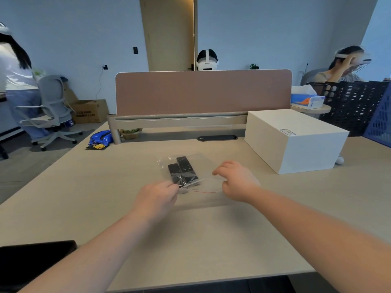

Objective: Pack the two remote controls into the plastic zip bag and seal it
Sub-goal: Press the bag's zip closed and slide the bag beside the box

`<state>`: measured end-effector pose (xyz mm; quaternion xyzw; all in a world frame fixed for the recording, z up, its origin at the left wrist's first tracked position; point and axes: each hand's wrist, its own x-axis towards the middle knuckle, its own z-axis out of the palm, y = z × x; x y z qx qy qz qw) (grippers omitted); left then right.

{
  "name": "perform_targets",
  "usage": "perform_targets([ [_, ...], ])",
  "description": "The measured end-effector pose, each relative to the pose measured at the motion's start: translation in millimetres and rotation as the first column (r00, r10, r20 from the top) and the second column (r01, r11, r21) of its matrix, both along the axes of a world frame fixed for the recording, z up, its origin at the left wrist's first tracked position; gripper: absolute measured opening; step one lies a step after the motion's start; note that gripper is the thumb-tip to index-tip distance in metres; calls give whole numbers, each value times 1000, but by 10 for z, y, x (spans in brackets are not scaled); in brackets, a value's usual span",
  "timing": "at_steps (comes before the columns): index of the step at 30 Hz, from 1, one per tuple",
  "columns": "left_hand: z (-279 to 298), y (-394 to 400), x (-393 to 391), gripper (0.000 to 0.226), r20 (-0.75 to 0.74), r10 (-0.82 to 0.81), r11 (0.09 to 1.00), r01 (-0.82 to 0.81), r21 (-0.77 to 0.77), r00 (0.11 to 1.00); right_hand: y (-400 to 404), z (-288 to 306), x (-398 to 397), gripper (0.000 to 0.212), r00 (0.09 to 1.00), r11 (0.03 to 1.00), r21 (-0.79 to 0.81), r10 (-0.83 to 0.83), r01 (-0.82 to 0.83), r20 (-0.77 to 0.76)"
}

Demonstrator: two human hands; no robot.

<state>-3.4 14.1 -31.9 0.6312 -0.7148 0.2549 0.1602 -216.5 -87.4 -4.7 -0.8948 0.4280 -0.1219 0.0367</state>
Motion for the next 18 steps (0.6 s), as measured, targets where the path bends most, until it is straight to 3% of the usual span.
perform_targets([
  [3,-54,-31,17,32,-83,-35,999,32,-36,996,142,-27,142,49,978,980,-57,195,-191,75],
  [6,-87,-50,31,33,-158,-49,998,43,-42,986,224,-69,317,42,958,957,-124,273,-261,91],
  [11,-116,-54,69,36,-229,-92,995,84,-45,969,230,-69,519,27,966,954,-157,246,-255,-74],
  [18,-138,1,167,36,-157,-73,996,65,-54,985,219,-93,533,28,971,957,-164,232,-239,-59],
])
